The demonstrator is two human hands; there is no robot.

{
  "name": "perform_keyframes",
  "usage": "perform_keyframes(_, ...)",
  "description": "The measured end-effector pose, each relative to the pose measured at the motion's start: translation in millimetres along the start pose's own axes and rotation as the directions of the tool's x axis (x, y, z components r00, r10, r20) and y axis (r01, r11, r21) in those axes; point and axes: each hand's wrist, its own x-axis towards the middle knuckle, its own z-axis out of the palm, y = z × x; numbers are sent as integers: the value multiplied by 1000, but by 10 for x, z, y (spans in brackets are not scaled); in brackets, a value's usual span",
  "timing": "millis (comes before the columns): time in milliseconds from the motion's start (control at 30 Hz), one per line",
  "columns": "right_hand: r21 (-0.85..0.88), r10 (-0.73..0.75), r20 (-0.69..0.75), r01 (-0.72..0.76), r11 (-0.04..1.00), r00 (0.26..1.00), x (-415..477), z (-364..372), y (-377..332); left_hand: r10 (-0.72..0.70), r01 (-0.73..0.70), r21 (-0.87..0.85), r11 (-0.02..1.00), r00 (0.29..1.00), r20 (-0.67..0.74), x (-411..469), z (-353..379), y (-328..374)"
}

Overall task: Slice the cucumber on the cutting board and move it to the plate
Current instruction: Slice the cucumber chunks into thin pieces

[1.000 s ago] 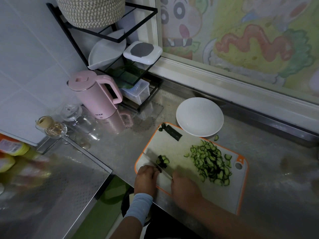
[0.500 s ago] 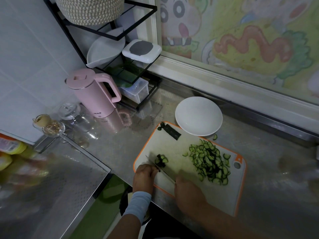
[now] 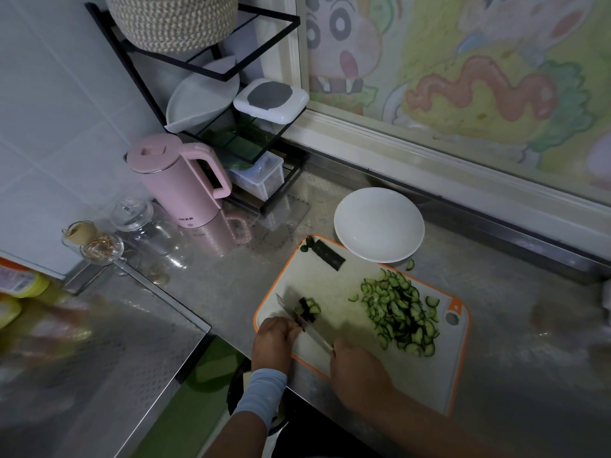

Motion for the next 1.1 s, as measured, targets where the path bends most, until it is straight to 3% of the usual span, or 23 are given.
perform_keyframes(1100, -111, -20, 9, 21, 994, 1000, 53, 101, 3, 45, -45, 7, 999, 999, -17, 31, 56, -103)
